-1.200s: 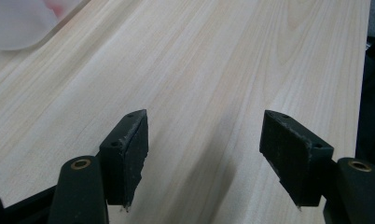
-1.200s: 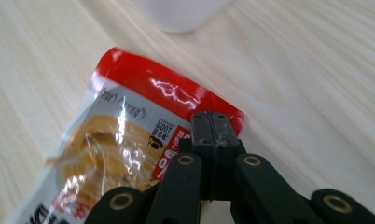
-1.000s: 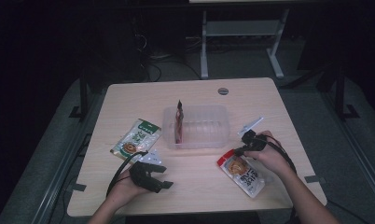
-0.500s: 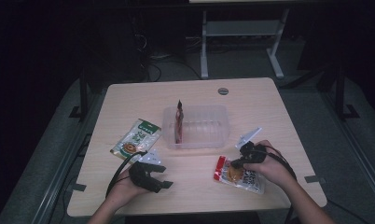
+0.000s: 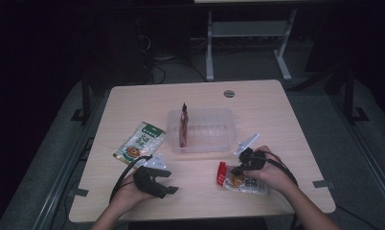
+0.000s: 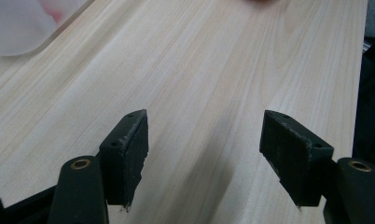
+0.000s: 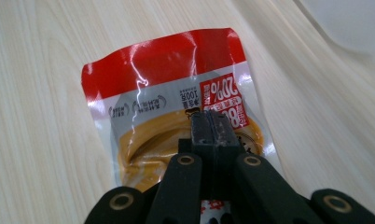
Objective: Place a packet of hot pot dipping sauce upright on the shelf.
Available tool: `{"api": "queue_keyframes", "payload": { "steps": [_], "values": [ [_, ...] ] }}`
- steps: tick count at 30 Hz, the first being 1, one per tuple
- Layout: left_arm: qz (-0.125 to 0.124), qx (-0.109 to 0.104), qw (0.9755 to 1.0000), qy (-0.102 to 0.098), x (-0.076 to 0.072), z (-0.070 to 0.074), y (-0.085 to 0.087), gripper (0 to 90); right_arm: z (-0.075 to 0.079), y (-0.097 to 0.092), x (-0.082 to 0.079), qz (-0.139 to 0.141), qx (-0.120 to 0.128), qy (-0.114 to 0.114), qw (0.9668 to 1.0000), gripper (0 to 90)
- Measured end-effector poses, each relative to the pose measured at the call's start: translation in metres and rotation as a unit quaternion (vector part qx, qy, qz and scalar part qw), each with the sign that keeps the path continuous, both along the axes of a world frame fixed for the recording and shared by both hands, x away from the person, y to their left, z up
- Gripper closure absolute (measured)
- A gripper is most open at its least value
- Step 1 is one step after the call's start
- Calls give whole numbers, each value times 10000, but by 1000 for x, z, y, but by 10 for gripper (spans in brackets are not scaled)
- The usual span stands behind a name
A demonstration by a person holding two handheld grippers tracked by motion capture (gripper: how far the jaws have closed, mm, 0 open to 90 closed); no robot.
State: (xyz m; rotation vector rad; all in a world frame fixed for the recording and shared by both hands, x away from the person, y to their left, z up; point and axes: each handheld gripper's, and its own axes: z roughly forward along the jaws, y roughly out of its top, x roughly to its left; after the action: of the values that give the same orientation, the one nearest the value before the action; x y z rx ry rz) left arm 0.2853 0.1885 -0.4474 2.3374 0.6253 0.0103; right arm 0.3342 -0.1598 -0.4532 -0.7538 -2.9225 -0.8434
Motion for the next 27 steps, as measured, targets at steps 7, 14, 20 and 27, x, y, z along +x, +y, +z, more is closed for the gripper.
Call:
{"api": "queue_keyframes", "payload": {
  "steps": [7,14,20,27],
  "values": [
    [-33,29,10000,-15,1,1,0,322,1,32,3,303,-57,-98,9995,900],
    [-19,-45,10000,-65,-1,3,1,322,1,69,6,583,-43,-163,9982,900],
    [-32,-82,9999,-130,-1,5,3,323,2,94,7,769,-70,-237,9967,900],
    [-10,-382,9992,-151,-2,12,1,383,13,87,7,671,308,-234,9970,900]
  ]
}}
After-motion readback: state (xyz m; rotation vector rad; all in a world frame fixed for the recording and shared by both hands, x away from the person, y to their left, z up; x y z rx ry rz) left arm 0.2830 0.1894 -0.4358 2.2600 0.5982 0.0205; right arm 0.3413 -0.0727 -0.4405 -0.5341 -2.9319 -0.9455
